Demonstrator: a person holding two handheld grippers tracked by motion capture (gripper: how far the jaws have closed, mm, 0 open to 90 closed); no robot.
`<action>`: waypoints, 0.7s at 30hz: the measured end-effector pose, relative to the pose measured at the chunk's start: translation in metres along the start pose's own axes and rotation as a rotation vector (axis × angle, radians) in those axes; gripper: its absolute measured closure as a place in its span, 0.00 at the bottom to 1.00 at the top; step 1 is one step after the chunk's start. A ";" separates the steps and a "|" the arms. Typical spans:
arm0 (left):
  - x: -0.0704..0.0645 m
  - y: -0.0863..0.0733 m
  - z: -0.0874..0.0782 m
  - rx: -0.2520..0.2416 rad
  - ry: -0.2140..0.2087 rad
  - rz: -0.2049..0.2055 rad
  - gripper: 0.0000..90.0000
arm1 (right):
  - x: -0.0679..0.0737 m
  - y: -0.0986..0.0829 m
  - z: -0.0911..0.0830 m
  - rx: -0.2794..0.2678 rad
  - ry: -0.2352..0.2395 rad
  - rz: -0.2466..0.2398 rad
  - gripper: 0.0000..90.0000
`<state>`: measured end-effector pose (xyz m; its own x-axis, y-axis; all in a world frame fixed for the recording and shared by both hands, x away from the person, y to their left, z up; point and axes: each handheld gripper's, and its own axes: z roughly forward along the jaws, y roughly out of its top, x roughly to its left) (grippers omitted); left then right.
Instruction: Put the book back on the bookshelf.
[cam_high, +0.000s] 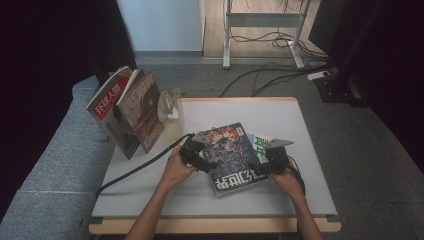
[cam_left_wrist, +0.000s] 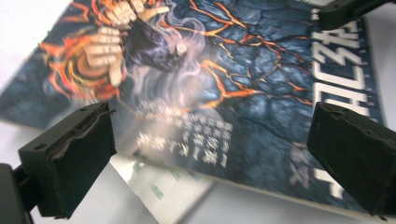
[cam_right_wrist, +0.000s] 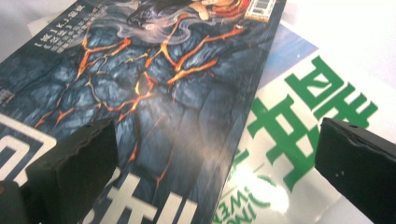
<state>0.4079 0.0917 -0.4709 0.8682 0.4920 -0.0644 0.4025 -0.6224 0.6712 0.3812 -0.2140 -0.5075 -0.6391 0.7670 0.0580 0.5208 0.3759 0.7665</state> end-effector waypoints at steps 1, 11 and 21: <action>0.003 0.004 0.001 -0.007 -0.007 -0.003 0.01 | 0.001 -0.002 -0.001 0.000 -0.001 0.000 0.00; 0.035 0.015 0.026 0.015 0.062 -0.014 0.00 | 0.004 -0.016 -0.016 -0.009 -0.003 -0.008 0.00; 0.055 0.017 0.047 0.010 0.069 -0.032 0.00 | 0.008 -0.033 -0.024 0.003 -0.003 -0.010 0.00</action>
<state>0.4762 0.0791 -0.4976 0.8330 0.5522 -0.0347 0.4332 -0.6118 0.6619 0.3457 -0.2325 -0.5172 -0.6427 0.7646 0.0482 0.5159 0.3854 0.7651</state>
